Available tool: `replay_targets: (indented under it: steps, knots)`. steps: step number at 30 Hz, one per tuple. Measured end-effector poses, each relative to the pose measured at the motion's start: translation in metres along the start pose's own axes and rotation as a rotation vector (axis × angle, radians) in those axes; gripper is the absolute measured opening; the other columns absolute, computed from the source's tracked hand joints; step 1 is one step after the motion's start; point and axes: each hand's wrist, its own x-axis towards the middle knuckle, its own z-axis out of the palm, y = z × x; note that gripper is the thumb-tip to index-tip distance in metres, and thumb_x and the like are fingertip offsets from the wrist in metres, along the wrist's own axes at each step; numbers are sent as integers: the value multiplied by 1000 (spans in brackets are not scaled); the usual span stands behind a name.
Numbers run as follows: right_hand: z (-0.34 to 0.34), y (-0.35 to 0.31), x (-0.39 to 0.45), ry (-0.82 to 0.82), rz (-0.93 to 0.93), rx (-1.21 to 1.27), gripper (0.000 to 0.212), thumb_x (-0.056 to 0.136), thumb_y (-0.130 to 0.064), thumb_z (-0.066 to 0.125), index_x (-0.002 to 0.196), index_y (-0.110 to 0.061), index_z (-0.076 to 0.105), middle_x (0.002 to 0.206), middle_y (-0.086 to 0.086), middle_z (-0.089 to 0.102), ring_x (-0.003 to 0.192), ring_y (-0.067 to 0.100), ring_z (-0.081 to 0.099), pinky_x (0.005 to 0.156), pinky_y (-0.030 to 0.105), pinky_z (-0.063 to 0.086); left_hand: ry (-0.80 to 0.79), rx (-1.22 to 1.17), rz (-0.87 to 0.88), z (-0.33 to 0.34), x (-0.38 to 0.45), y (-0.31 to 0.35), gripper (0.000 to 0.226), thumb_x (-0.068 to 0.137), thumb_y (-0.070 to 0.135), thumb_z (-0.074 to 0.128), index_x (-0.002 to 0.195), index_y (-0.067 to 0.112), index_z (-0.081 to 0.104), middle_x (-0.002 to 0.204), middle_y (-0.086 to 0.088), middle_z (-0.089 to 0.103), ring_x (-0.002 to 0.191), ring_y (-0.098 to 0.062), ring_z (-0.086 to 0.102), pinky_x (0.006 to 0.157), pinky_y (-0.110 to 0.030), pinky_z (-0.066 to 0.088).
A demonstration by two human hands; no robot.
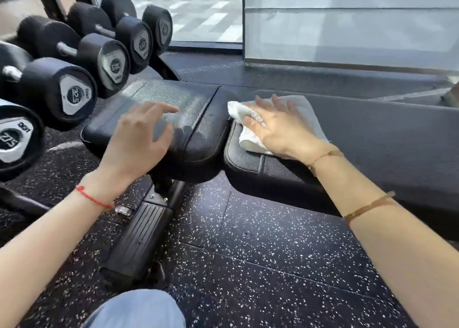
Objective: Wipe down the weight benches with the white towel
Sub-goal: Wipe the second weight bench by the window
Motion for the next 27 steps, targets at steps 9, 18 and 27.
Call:
replay_targets:
  steps: [9,18,27]
  knots:
    - [20,-72,61,15,32,77,55,103,-54,20,155,-35,19,163,-14,13,152,12,3,120,40,-8,-46,-26,112,-16,23,-83,30,98,15,54,127,14,60,129,-2,62,127,-23,50,112,-46,36]
    - [23,-103,64,-58,47,238,64,98,-60,21,155,-31,21,162,-17,14,150,5,-1,122,36,-5,-157,-115,162,-11,45,-124,33,97,15,54,129,14,61,132,-2,61,129,-23,50,114,-44,35]
    - [37,-157,56,-14,82,151,51,103,-52,22,153,-41,23,163,-13,14,152,14,0,122,42,-6,-155,-156,158,-7,42,-125,34,92,13,53,124,13,63,132,-3,61,127,-24,50,110,-43,36]
